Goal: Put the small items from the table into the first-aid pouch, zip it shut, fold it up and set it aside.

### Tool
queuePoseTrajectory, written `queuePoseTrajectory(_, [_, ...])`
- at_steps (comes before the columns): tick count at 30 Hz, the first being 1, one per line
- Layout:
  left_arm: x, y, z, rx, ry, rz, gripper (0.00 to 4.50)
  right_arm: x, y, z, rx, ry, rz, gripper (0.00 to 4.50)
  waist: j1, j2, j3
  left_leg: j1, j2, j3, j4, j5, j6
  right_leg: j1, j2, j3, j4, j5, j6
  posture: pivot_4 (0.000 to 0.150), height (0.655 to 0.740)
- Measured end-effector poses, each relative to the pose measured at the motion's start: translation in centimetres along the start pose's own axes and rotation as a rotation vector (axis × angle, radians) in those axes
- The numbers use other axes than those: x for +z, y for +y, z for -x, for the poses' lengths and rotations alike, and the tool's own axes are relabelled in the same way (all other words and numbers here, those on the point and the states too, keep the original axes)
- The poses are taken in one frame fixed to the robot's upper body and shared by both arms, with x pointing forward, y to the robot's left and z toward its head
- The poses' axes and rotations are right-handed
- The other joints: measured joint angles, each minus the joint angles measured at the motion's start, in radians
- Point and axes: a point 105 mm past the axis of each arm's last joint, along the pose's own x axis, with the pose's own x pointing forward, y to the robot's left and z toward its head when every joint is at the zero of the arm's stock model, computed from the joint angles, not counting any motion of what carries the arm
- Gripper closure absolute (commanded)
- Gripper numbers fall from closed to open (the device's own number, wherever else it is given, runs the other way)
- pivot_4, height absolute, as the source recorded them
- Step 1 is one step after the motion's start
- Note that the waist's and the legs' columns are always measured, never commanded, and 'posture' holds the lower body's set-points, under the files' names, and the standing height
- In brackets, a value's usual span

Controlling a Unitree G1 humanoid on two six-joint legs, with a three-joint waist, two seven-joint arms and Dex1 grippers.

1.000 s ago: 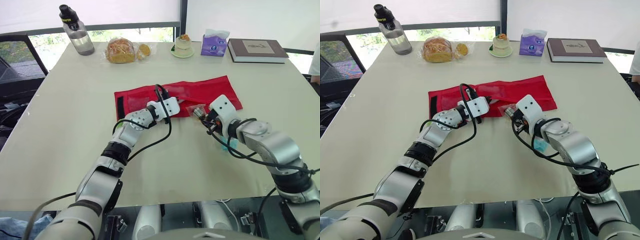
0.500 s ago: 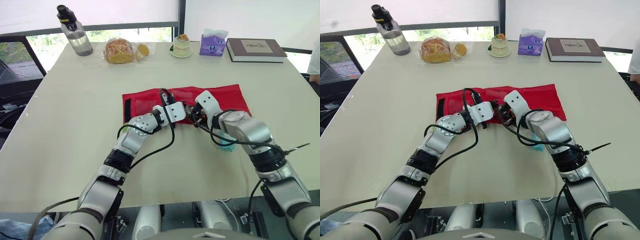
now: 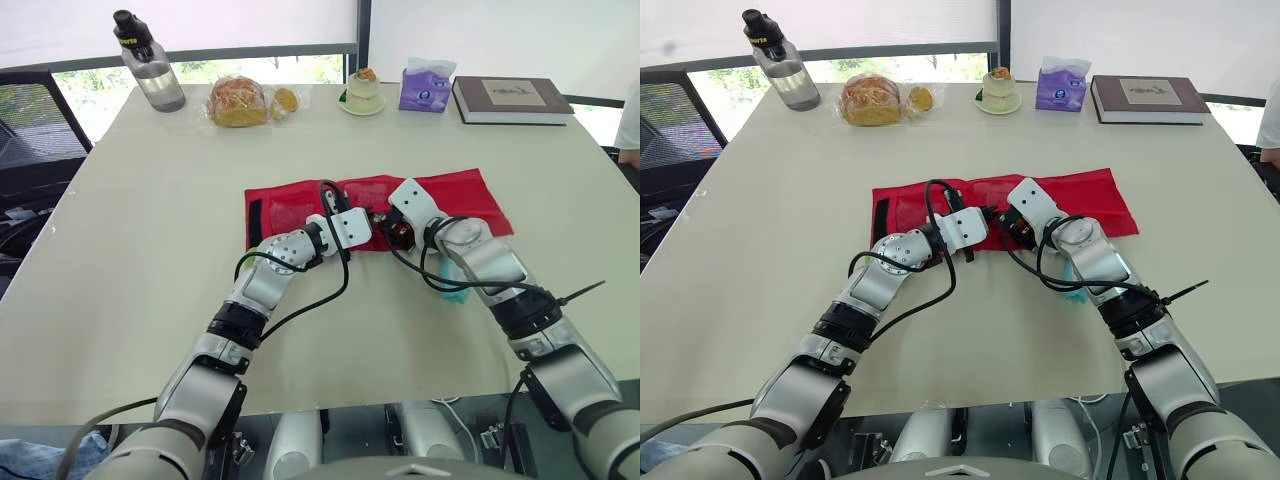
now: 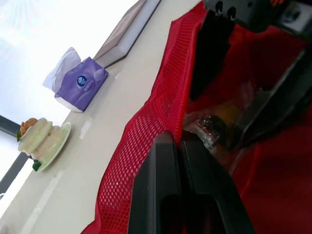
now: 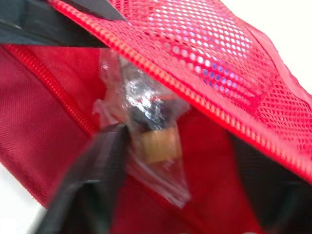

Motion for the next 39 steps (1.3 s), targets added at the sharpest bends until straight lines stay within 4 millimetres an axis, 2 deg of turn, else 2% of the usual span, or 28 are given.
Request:
queuePoseTrajectory(9, [-0.2, 0.3, 0.1, 0.017, 0.0, 0.037, 4.5, -0.4, 0.2, 3.8, 0.002, -0.006, -0.07, 0.33, 0.0, 0.0, 0.0, 0.0, 0.0, 0.0, 0.0, 0.0, 0.0, 0.0, 0.0, 0.0, 0.0, 0.0, 0.0, 0.15, 0.74])
queuePoseTrajectory(11, [-0.3, 0.4, 0.2, 0.019, 0.001, 0.043, 4.5, -0.5, 0.2, 4.7, 0.004, 0.0, -0.071, 0.71, 0.0, 0.0, 0.0, 0.0, 0.0, 0.0, 0.0, 0.0, 0.0, 0.0, 0.0, 0.0, 0.0, 0.0, 0.0, 0.15, 0.74])
queuePoseTrajectory(12, [-0.3, 0.4, 0.2, 0.02, 0.001, 0.046, 4.5, -0.5, 0.2, 4.9, 0.004, 0.0, -0.079, 0.98, -0.001, 0.0, 0.0, 0.0, 0.0, 0.0, 0.0, 0.0, 0.0, 0.0, 0.0, 0.0, 0.0, 0.0, 0.0, 0.15, 0.74])
queuePoseTrajectory(13, [-0.3, 0.5, 0.2, 0.021, 0.0, 0.051, 4.5, -0.5, 0.2, 5.1, 0.007, -0.004, -0.087, 1.45, -0.001, 0.0, 0.0, 0.0, 0.0, 0.0, 0.0, 0.0, 0.0, 0.0, 0.0, 0.0, 0.0, 0.0, 0.0, 0.15, 0.74])
queuePoseTrajectory(18, [-0.1, 0.5, 0.1, 0.017, -0.02, 0.094, 4.5, -0.1, 0.9, 5.0, 0.013, -0.026, -0.112, 4.1, -0.001, 0.0, 0.0, 0.0, 0.0, 0.0, 0.0, 0.0, 0.0, 0.0, 0.0, 0.0, 0.0, 0.0, 0.0, 0.15, 0.74])
queuePoseTrajectory(19, [-0.1, 0.4, 0.1, 0.014, -0.023, 0.1, 4.5, 0.0, 1.1, 4.8, 0.014, -0.035, -0.122, 4.47, -0.001, 0.0, 0.0, 0.0, 0.0, 0.0, 0.0, 0.0, 0.0, 0.0, 0.0, 0.0, 0.0, 0.0, 0.0, 0.15, 0.74])
queuePoseTrajectory(22, [-0.2, 0.5, 0.2, 0.019, -0.027, 0.118, 4.5, 0.4, 1.7, 4.3, 0.018, -0.056, -0.141, 4.47, 0.0, 0.0, 0.0, 0.0, 0.0, 0.0, 0.0, 0.0, 0.0, 0.0, 0.0, 0.0, 0.0, 0.0, 0.0, 0.15, 0.74])
queuePoseTrajectory(28, [-0.3, 0.0, 0.4, -0.007, -0.031, 0.139, 4.5, -0.8, 3.4, 1.9, 0.032, -0.04, -0.182, 4.47, 0.0, 0.0, 0.0, 0.0, 0.0, 0.0, 0.0, 0.0, 0.0, 0.0, 0.0, 0.0, 0.0, 0.0, 0.0, 0.15, 0.74])
queuePoseTrajectory(32, [-0.4, -0.4, 0.5, -0.022, -0.032, 0.143, 4.5, -0.8, 2.8, 0.1, -0.034, -0.047, -0.135, 4.47, -0.001, 0.0, 0.0, 0.001, 0.0, 0.0, 0.0, 0.0, 0.0, 0.0, 0.0, 0.0, 0.0, 0.0, 0.0, 0.15, 0.74])
queuePoseTrajectory(36, [-0.2, -0.9, 0.5, -0.038, -0.04, 0.145, 4.5, -0.9, 1.1, -1.2, -0.139, -0.067, -0.085, 4.47, 0.0, 0.0, 0.0, 0.0, 0.0, 0.0, 0.0, 0.0, 0.0, 0.0, 0.0, 0.0, 0.0, 0.0, 0.0, 0.15, 0.74])
queuePoseTrajectory(39, [-0.3, -1.1, 0.6, -0.045, -0.036, 0.148, 4.5, -0.7, 1.0, -2.0, -0.164, -0.097, -0.093, 4.47, -0.001, 0.0, 0.0, 0.0, 0.0, 0.0, 0.0, 0.0, 0.0, 0.0, 0.0, 0.0, 0.0, 0.0, 0.0, 0.15, 0.74])
